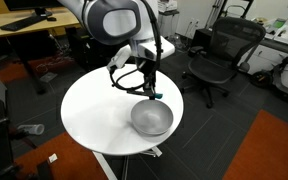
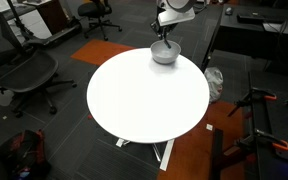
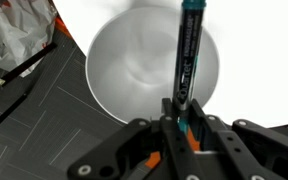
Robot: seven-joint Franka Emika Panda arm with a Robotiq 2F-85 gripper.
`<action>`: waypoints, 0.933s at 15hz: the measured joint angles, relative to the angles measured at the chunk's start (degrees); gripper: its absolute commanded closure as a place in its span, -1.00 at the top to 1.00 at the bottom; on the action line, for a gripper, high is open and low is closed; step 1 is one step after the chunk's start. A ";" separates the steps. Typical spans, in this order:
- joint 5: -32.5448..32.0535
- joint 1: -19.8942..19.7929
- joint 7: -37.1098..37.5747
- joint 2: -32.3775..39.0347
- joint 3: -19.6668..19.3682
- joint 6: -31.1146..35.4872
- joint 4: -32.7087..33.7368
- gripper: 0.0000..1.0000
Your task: Remove the marker from the bowl and put it on the table
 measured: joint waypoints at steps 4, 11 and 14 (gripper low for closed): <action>-4.38 5.47 9.49 -2.84 -0.03 -0.10 -4.07 -0.90; -6.24 9.43 14.12 -4.19 4.97 0.37 -5.62 -0.90; -6.23 9.35 14.12 -4.09 6.30 1.87 -5.09 -0.90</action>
